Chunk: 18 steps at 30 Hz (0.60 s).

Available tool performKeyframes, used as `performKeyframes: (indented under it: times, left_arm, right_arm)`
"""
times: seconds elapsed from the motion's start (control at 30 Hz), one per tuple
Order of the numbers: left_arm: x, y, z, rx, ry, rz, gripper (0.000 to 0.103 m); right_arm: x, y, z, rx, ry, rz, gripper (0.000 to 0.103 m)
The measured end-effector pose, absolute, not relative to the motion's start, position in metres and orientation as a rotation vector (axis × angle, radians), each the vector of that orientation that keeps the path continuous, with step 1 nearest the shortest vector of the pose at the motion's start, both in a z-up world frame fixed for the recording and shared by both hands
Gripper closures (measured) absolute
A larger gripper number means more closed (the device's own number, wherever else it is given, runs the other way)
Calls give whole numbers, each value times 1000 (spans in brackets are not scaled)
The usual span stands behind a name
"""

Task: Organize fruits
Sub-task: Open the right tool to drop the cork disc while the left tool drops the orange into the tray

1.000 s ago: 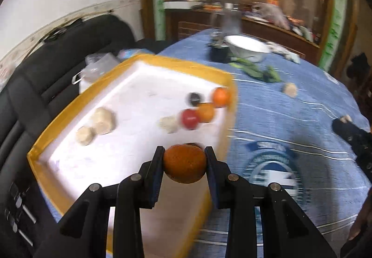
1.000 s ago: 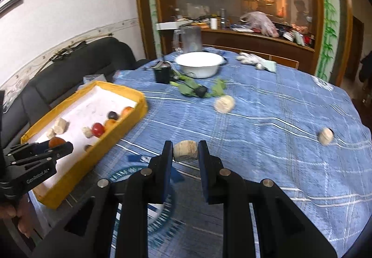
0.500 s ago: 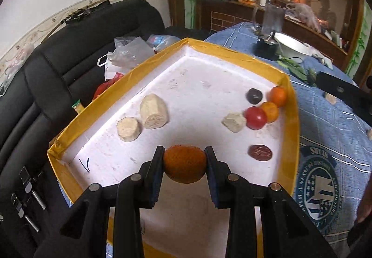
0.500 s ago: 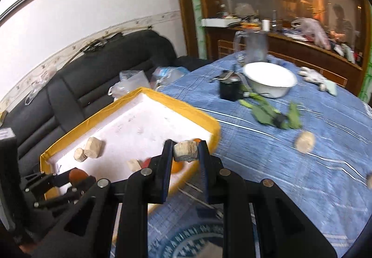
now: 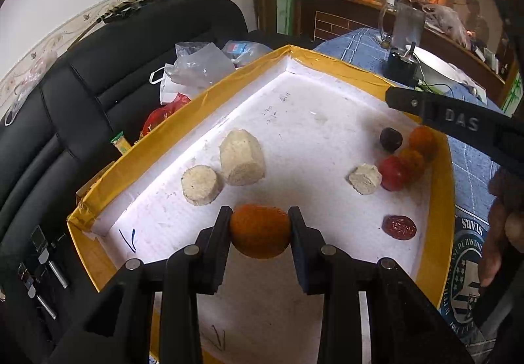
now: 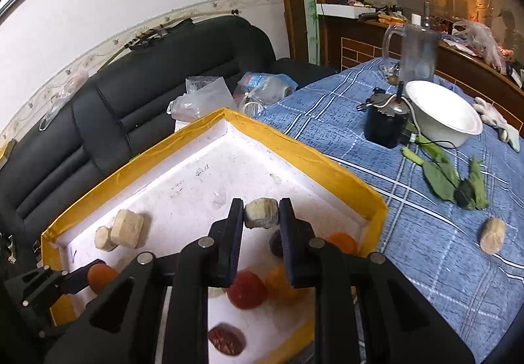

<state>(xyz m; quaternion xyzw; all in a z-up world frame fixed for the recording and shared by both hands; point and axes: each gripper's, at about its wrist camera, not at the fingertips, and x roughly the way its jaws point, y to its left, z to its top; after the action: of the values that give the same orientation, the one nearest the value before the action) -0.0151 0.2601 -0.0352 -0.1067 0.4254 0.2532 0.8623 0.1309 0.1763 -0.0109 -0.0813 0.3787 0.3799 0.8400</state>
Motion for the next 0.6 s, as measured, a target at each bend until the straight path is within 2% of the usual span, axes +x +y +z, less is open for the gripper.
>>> performKeyframes:
  times: [0.33, 0.37, 0.4, 0.43, 0.47, 0.53, 0.6]
  left_arm:
    - [-18, 263, -34, -253, 904, 525, 68]
    - [-19, 263, -34, -264, 906, 523, 68]
    - [-20, 264, -33, -279, 907, 519, 68]
    - [-22, 266, -33, -295, 910, 518, 68]
    - [-23, 266, -32, -300, 910, 523, 62]
    - [-28, 266, -26, -307, 883, 538, 50]
    - [-34, 264, -19, -328, 844, 545, 47]
  right_arm:
    - [145, 198, -22, -202, 824, 811, 78]
    - [145, 198, -24, -206, 829, 812, 76]
    - [146, 197, -25, -212, 833, 806, 60]
    - [145, 194, -24, -213, 833, 794, 48]
    - [145, 190, -22, -202, 827, 789, 37]
    - [142, 172, -15, -171, 811, 777, 36]
    - [137, 150, -6, -155, 787, 763, 35]
